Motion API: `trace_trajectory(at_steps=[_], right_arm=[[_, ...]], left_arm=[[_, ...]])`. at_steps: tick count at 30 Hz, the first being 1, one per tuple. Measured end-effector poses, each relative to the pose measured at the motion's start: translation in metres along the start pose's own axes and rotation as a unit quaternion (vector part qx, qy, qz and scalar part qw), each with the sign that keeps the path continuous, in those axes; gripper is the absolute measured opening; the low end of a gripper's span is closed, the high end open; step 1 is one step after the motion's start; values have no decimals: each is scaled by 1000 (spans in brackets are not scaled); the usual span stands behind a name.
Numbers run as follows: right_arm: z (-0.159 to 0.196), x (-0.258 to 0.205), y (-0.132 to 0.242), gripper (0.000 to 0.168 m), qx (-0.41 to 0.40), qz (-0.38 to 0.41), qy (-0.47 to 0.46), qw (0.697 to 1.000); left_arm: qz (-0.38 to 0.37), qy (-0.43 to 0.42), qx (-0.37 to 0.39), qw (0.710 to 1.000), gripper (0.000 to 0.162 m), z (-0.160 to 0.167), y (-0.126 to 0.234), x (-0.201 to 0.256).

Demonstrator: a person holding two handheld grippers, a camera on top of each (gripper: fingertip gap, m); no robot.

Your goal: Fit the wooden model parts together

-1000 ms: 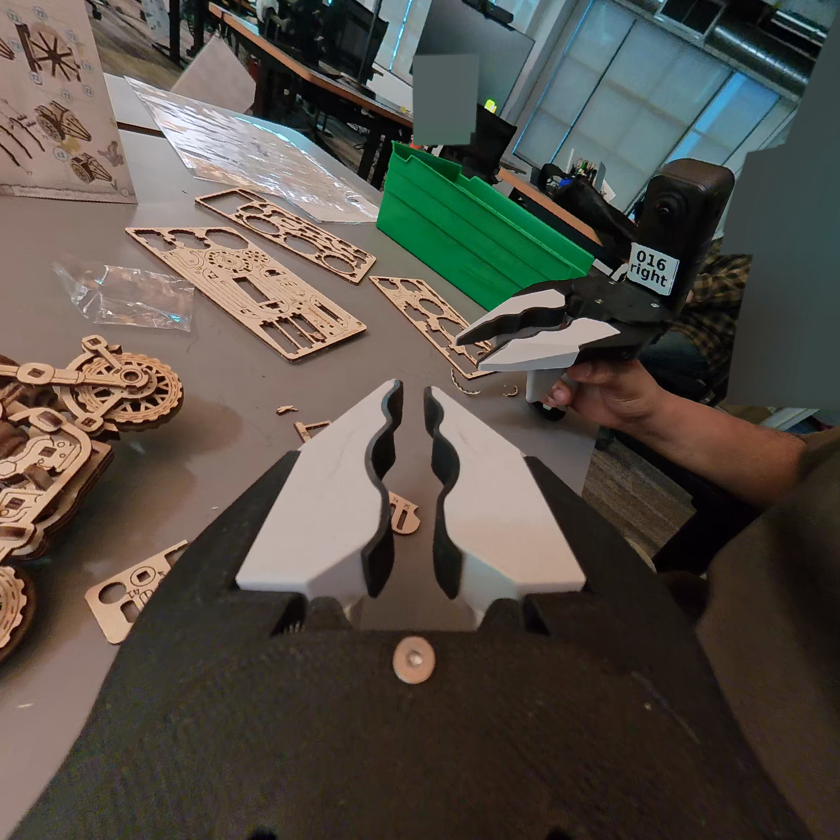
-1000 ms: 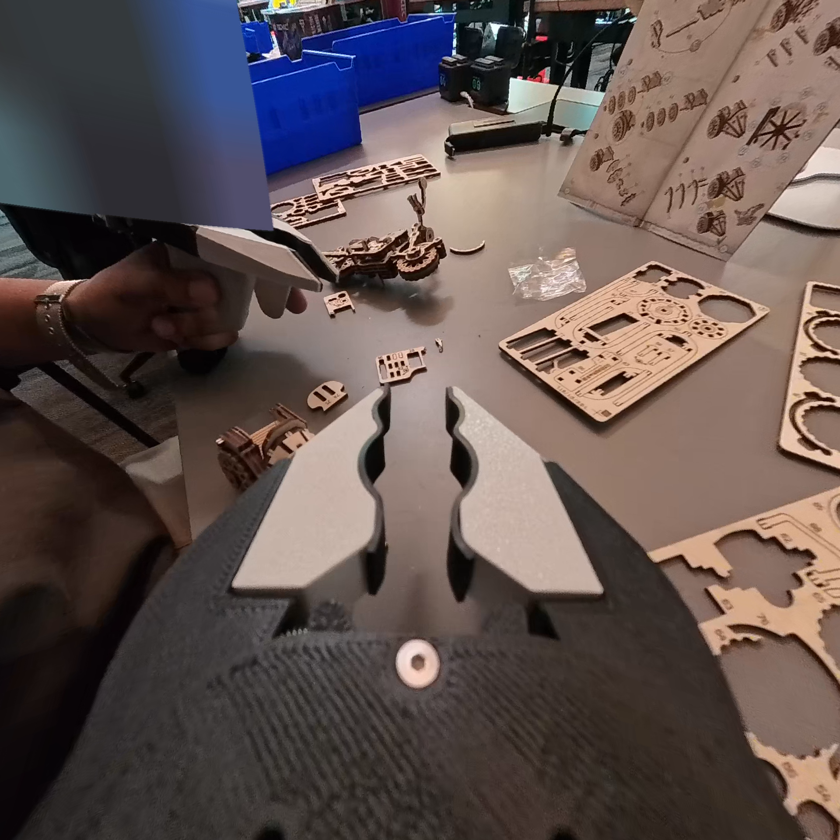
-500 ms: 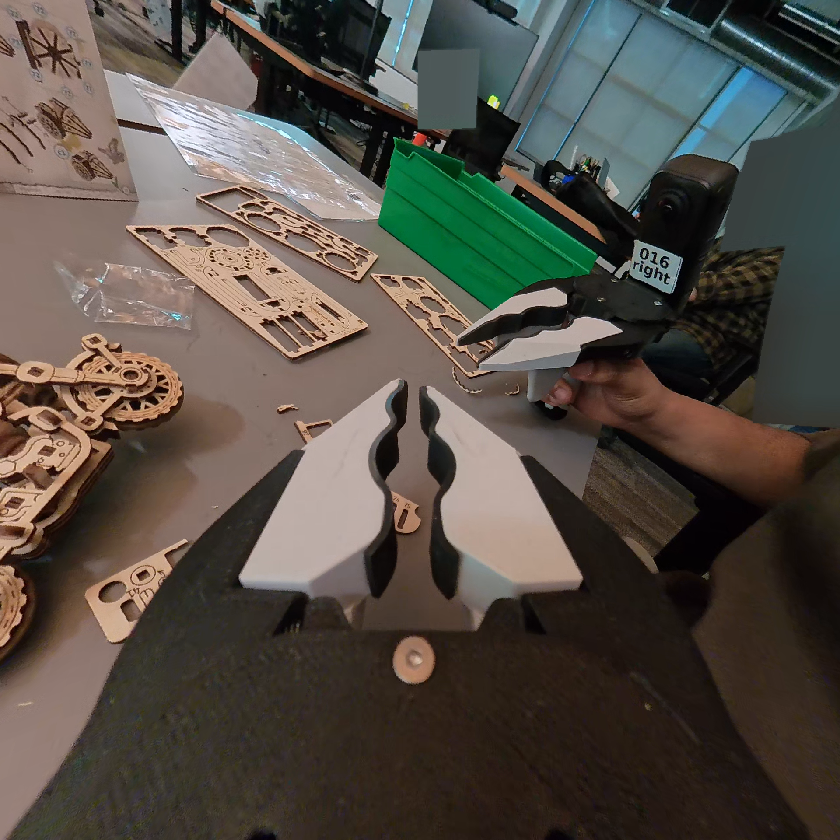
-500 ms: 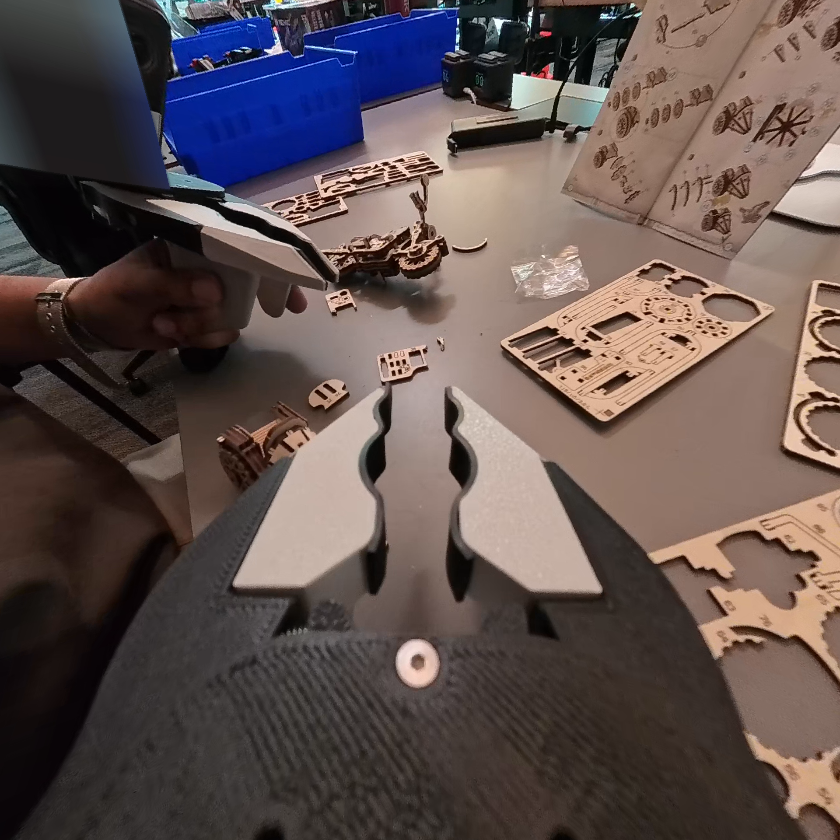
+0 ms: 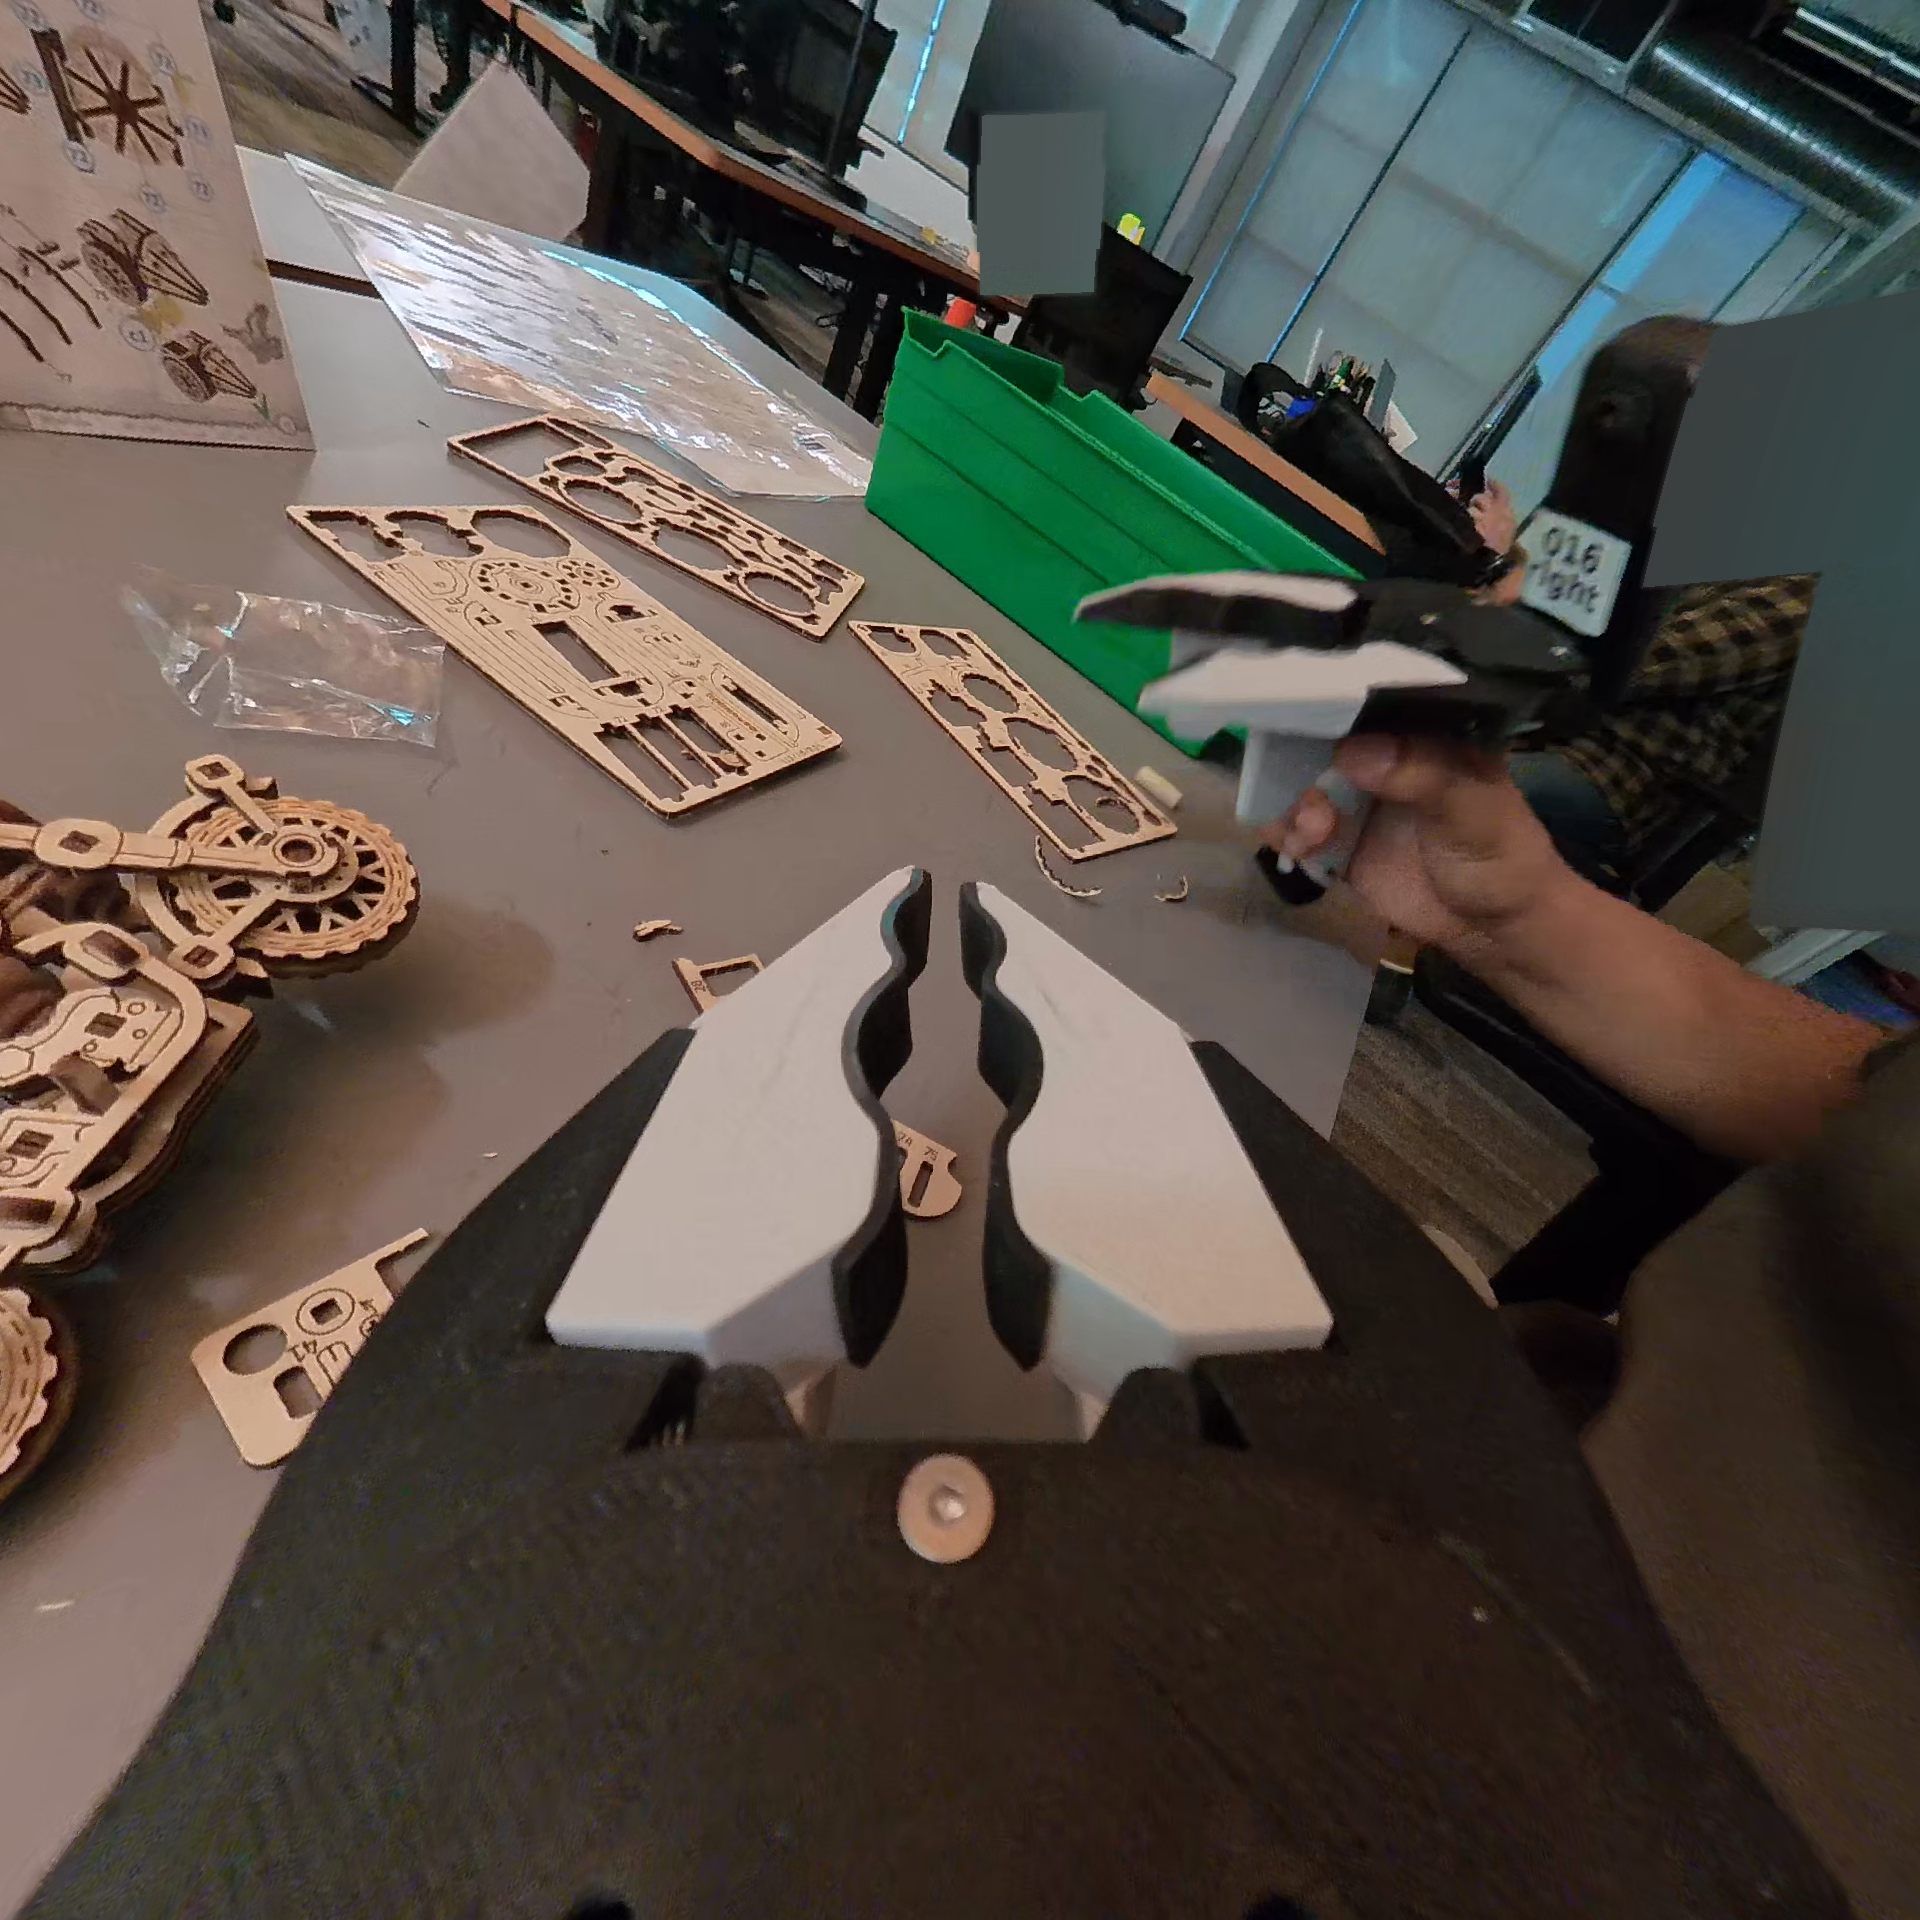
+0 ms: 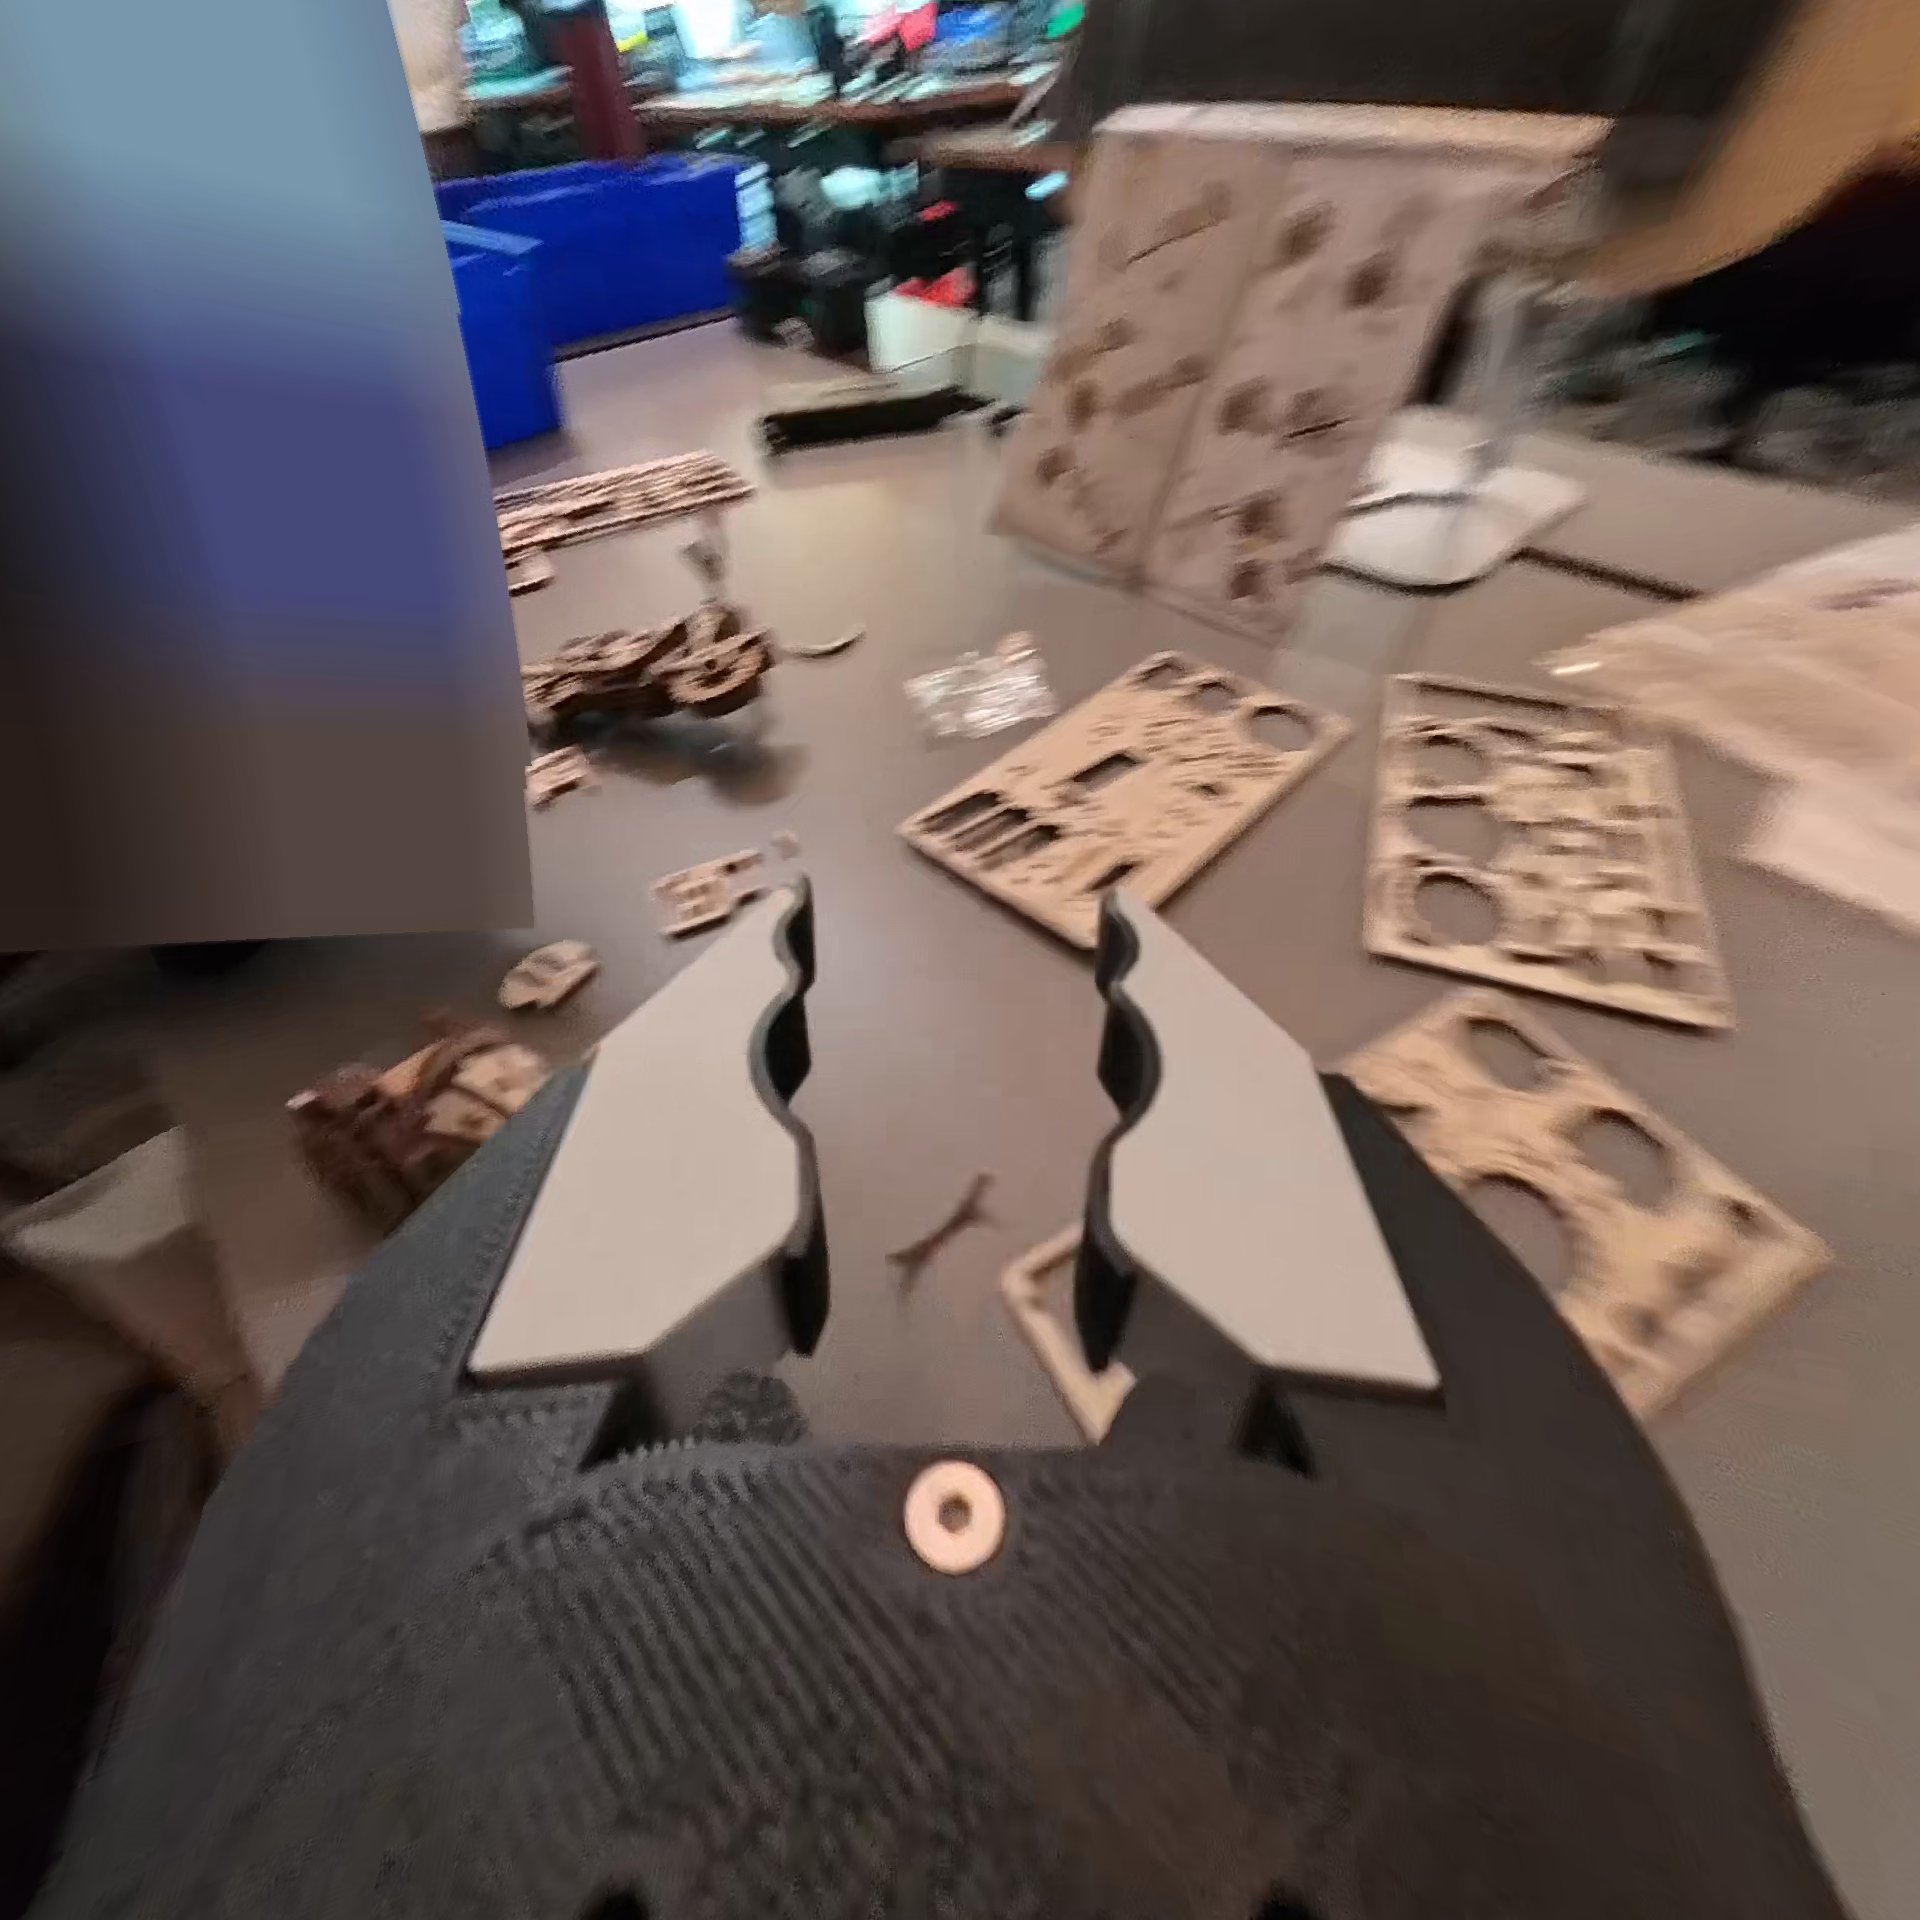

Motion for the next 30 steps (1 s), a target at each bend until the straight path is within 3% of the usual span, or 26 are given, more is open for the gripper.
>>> trace_trajectory(at_steps=[3,5,9,13,17,19,21,22,29,30], right_arm=[[-9,32,26,53,13,131,-6,991],[-3,42,34,57,-5,160,-29,987],[23,44,16,89,-95,166,-93,977],[28,53,-1,120,-133,220,-90,962],[46,55,-25,142,-246,230,-73,939],[50,58,-26,139,-256,233,-64,936],[48,61,-23,107,-248,235,-67,937],[48,63,-21,102,-248,232,-66,938],[42,66,-11,96,-233,224,-53,945],[36,65,-6,36,-209,217,-44,953]], left_arm=[[-1,2,0,1000,3,0,0,0],[0,5,-2,1000,3,0,-1,-1],[0,15,-9,1000,3,1,-2,-3],[-2,13,-9,1000,2,1,-2,-3],[-2,11,-10,1000,2,1,-2,-3],[-2,9,-6,1000,2,0,-1,-2],[-2,6,-3,1000,2,0,-1,-1],[-1,5,-3,1000,2,1,0,0],[4,-10,-8,1000,2,2,-1,5],[4,-14,-7,1000,2,2,-1,6]])
Point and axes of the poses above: each gripper's, where its closed fingertips meet, y back along the fingers, z out of its underside, x = y × z across the jaws, the point moved 10 cm from there along y, back along the fingers, and after that the axes turned 11 degrees about z, right-handed, at the moved point
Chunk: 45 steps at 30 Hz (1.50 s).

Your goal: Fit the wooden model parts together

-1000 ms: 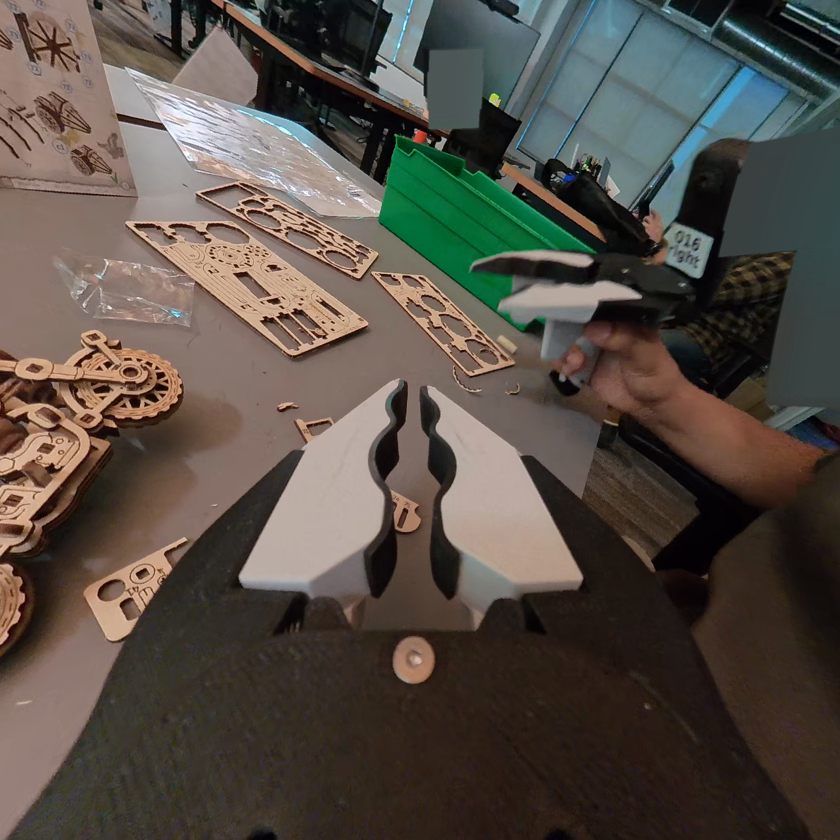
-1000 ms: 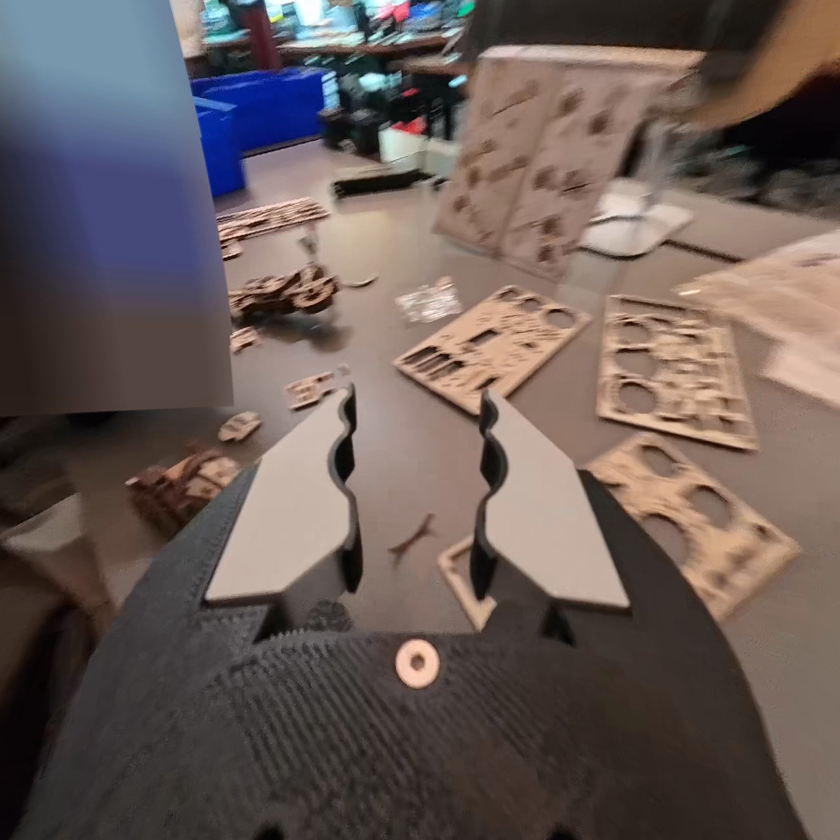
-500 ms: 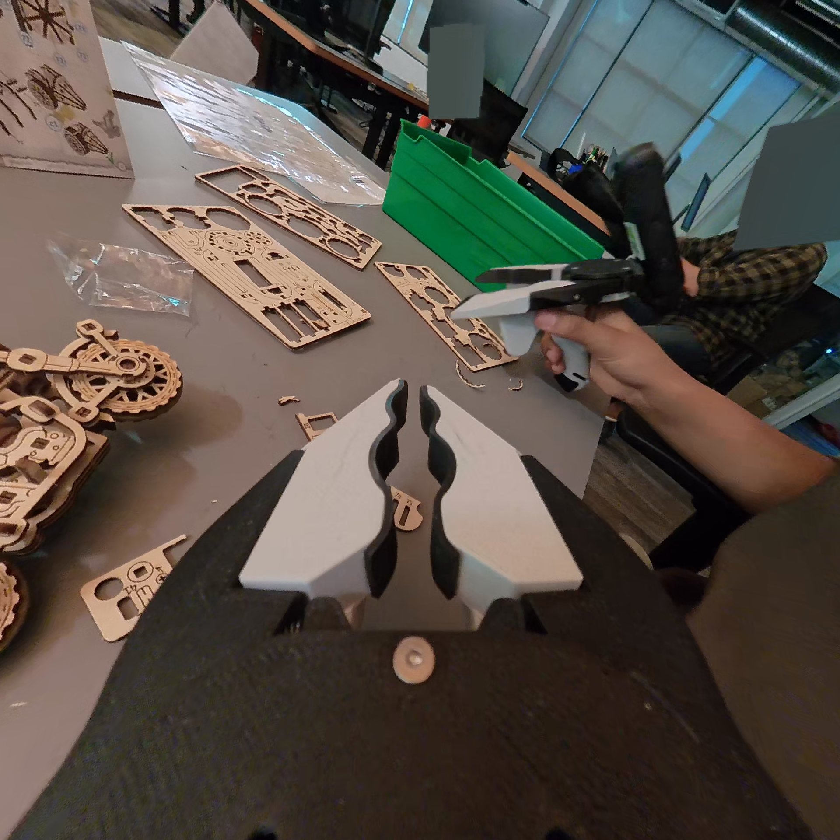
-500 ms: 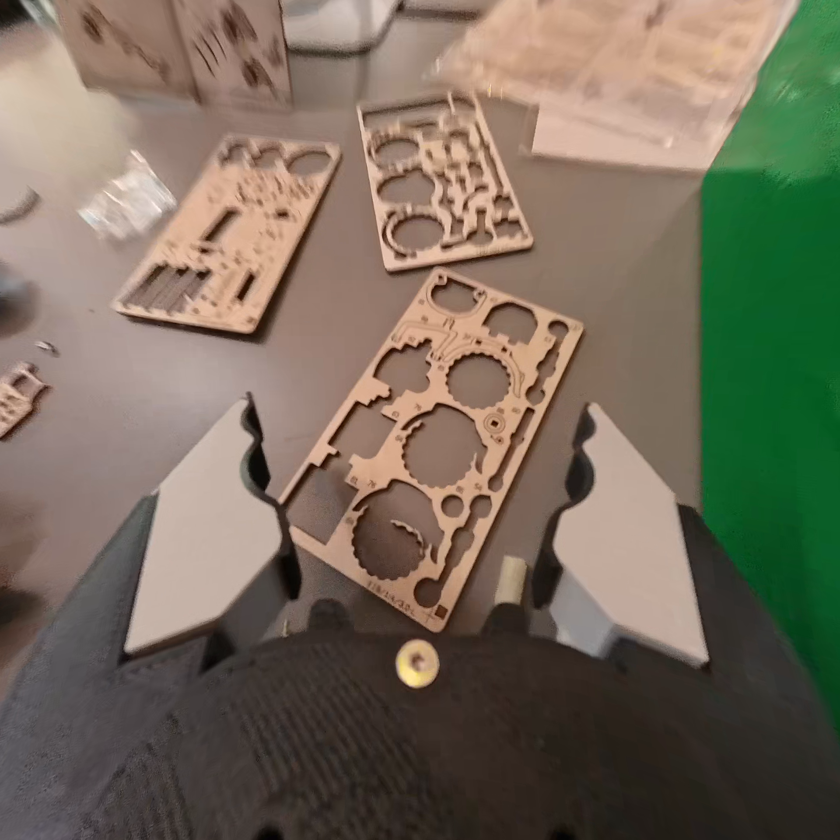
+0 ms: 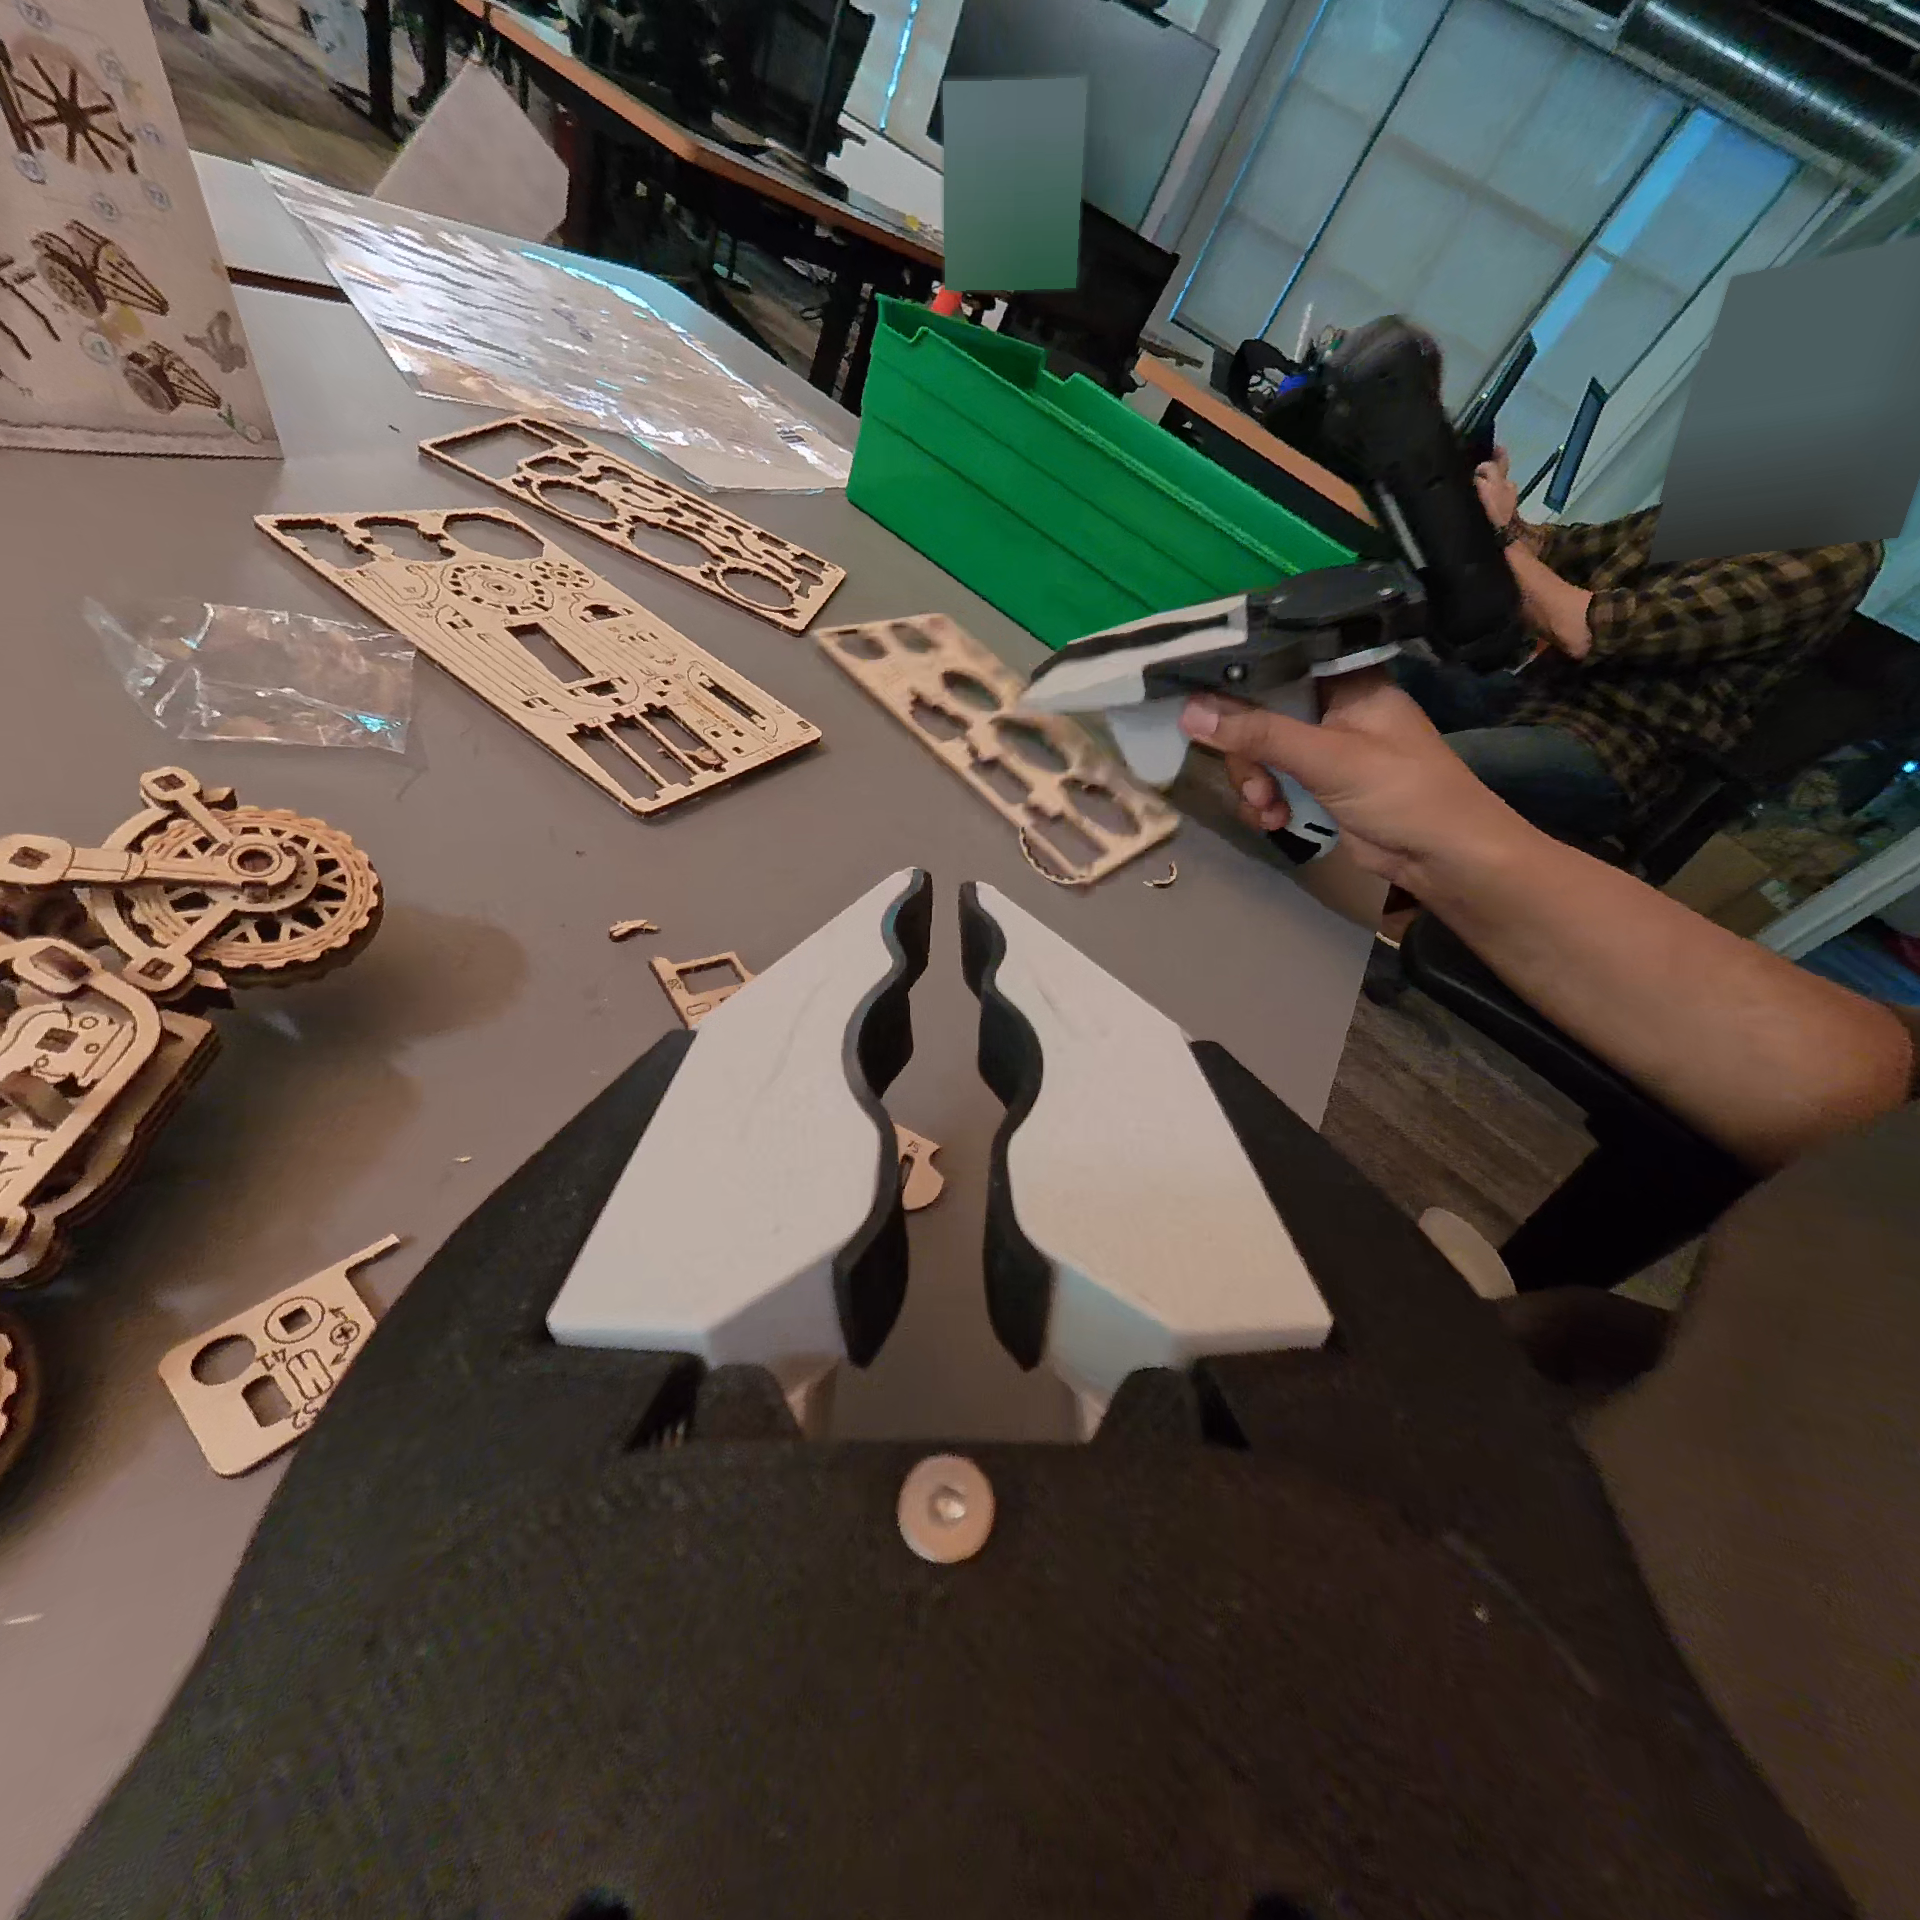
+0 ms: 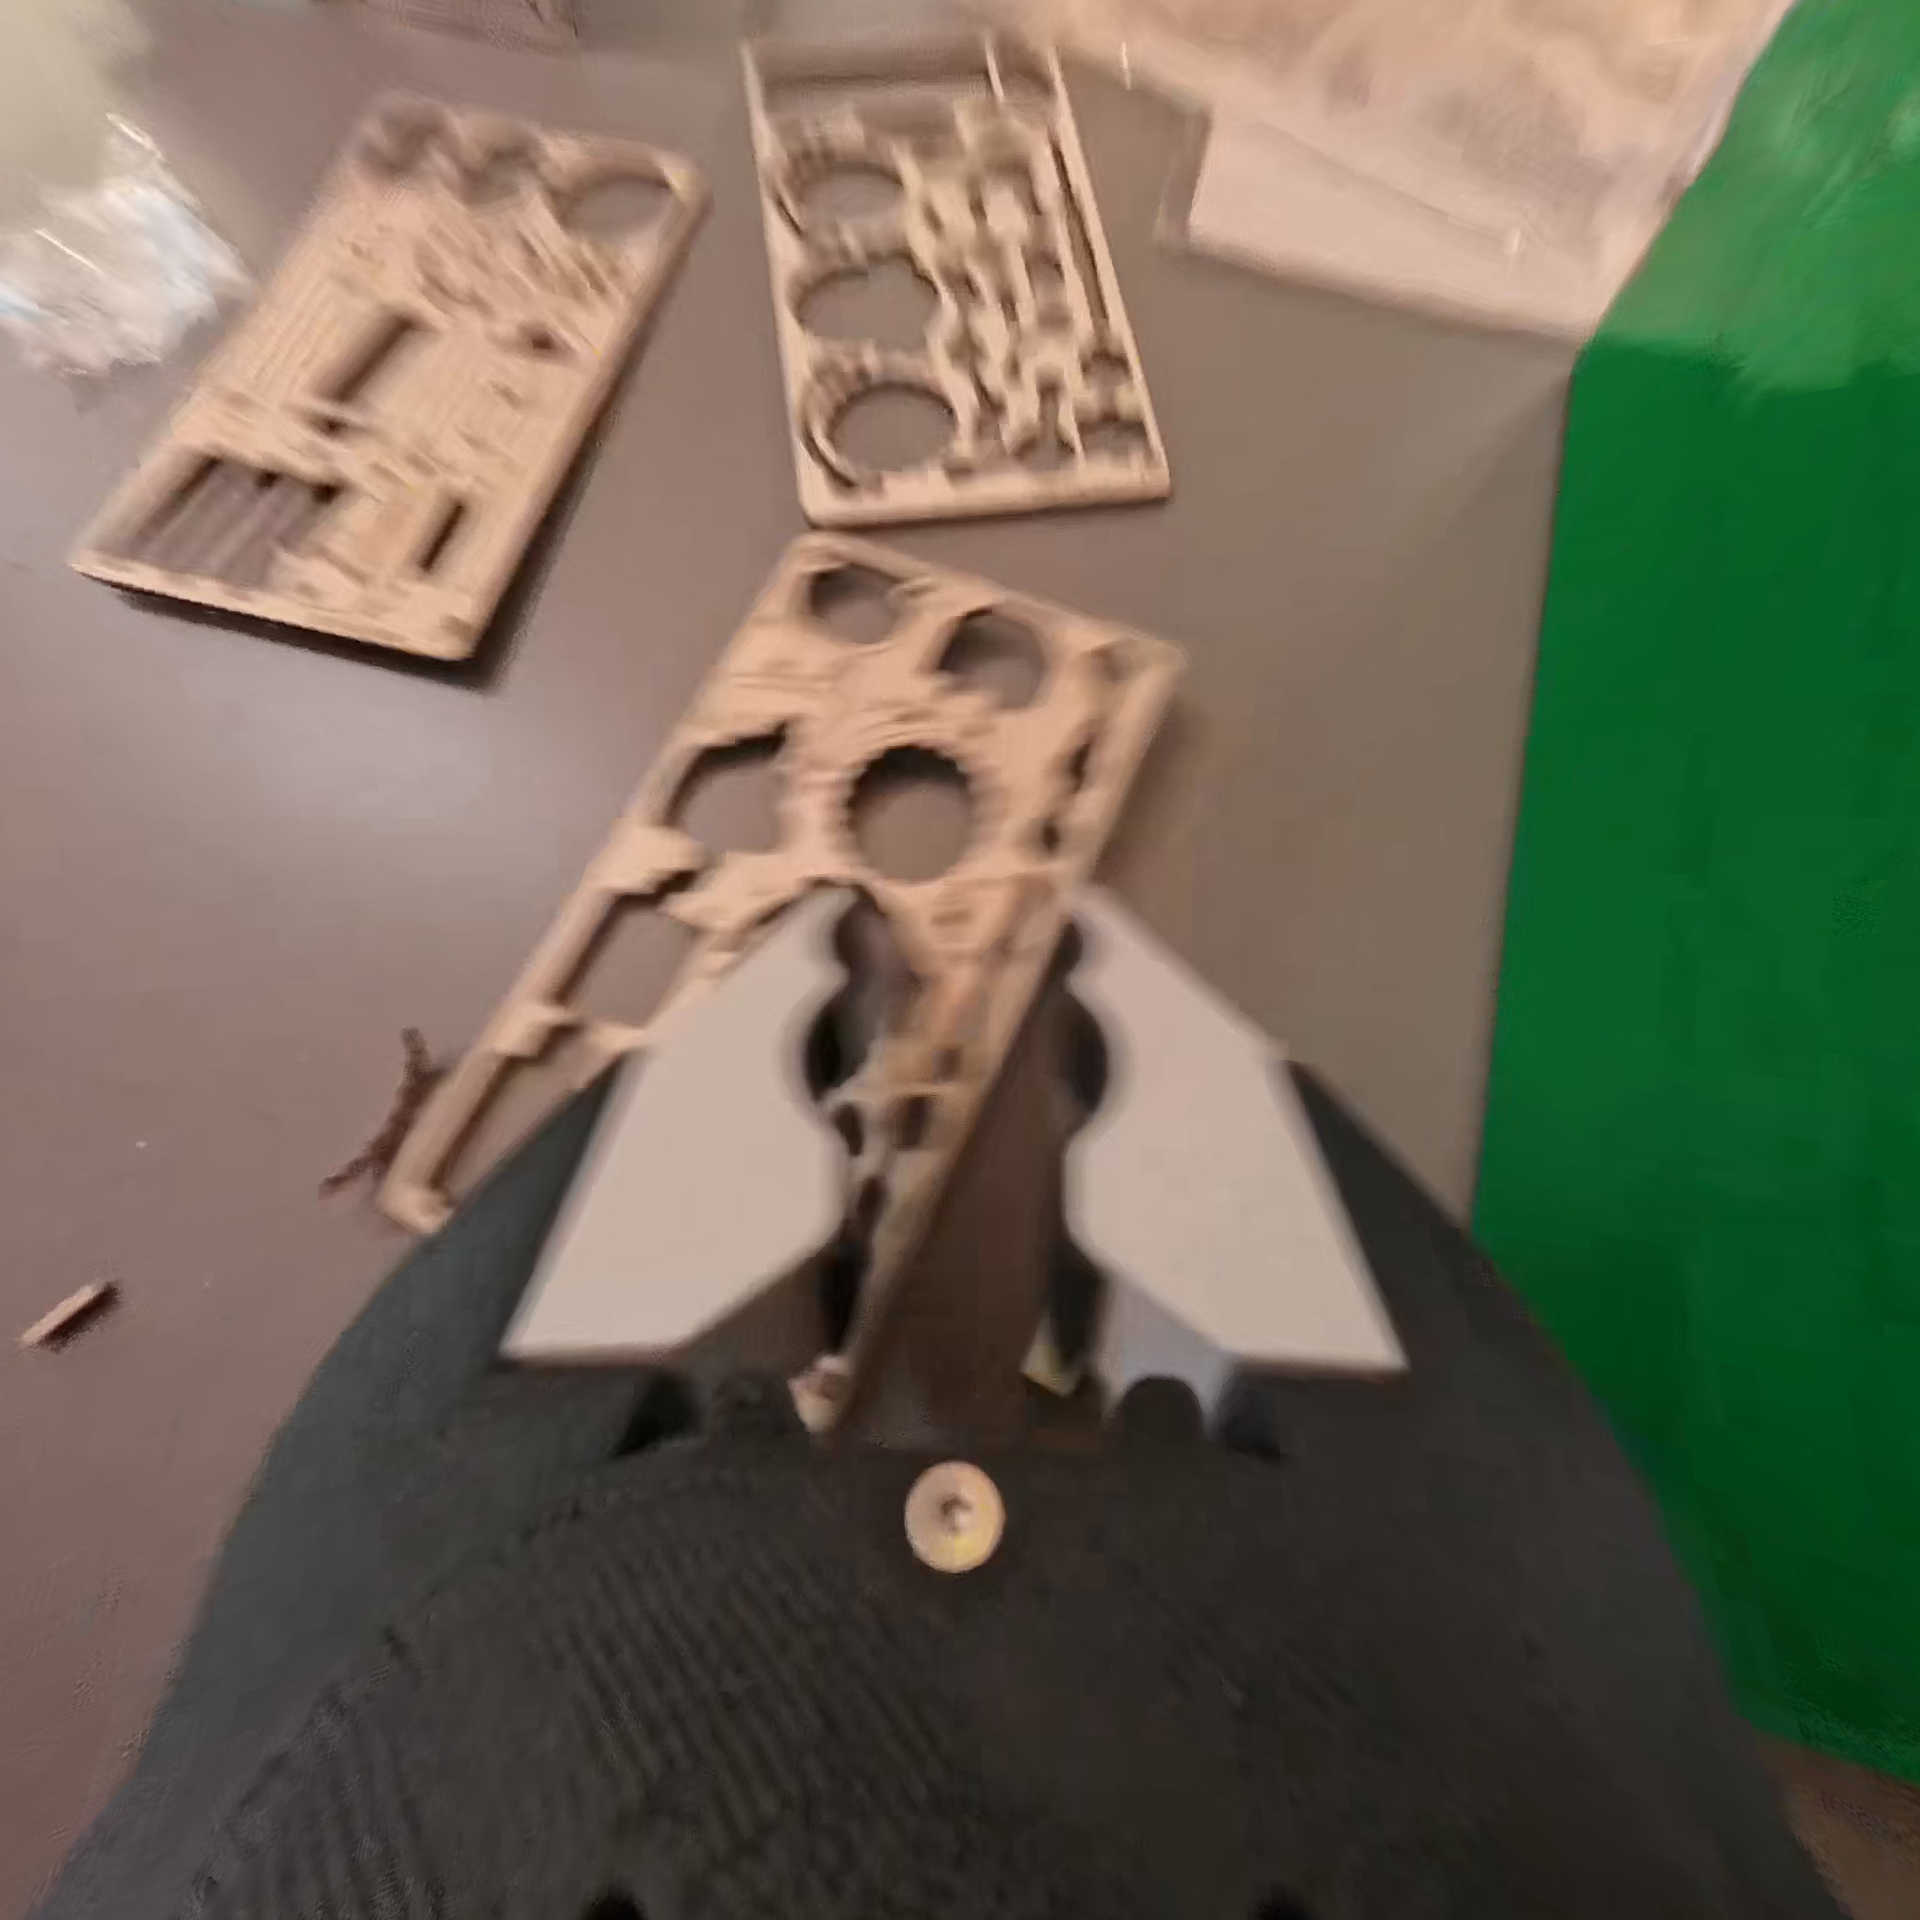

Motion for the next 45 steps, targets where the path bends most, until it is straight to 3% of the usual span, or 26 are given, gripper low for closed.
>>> trace_trajectory(at_steps=[2,4,7,11,13,15,21,22,26,29,32,35,39,41,43,45], right_arm=[[-9,-2,16,8,52,-46,-4,998],[-10,0,21,32,41,-22,0,999],[-4,-7,21,34,37,-11,29,999],[-9,-37,28,41,57,-107,-6,993],[-10,-57,26,62,37,-127,1,991],[-9,-75,20,72,15,-129,30,991],[-9,-90,-3,96,-8,-41,134,990],[-9,-84,-3,83,-5,-21,137,990],[-10,-49,-11,71,10,49,158,986],[-12,-35,-6,84,2,23,104,994],[-9,-38,5,78,-11,-9,70,997],[-1,-41,3,70,-33,3,88,996],[-1,-37,-4,49,-45,-52,51,996],[1,-32,-8,49,-50,-79,15,996],[2,-25,-9,28,-46,-72,27,996],[2,-23,-9,28,-47,-80,21,995]], left_arm=[[3,-8,2,1000,5,0,0,2],[-1,-9,2,1000,5,0,0,2],[-8,-4,5,1000,5,0,1,0],[-23,12,14,1000,5,0,3,-3],[-25,15,16,999,5,0,3,-4],[-27,11,15,999,5,0,3,-3],[-23,2,16,1000,4,0,3,-1],[-23,2,18,1000,4,-1,3,-1],[-23,-3,18,1000,4,0,4,0],[-22,-5,14,1000,4,0,3,0],[-25,-7,16,1000,4,0,3,1],[-25,-8,12,1000,4,0,3,1],[-24,-7,12,1000,3,0,2,1],[-24,-7,13,1000,3,0,3,1],[-24,-8,12,1000,3,0,2,1],[-23,-9,11,1000,3,0,2,1]])
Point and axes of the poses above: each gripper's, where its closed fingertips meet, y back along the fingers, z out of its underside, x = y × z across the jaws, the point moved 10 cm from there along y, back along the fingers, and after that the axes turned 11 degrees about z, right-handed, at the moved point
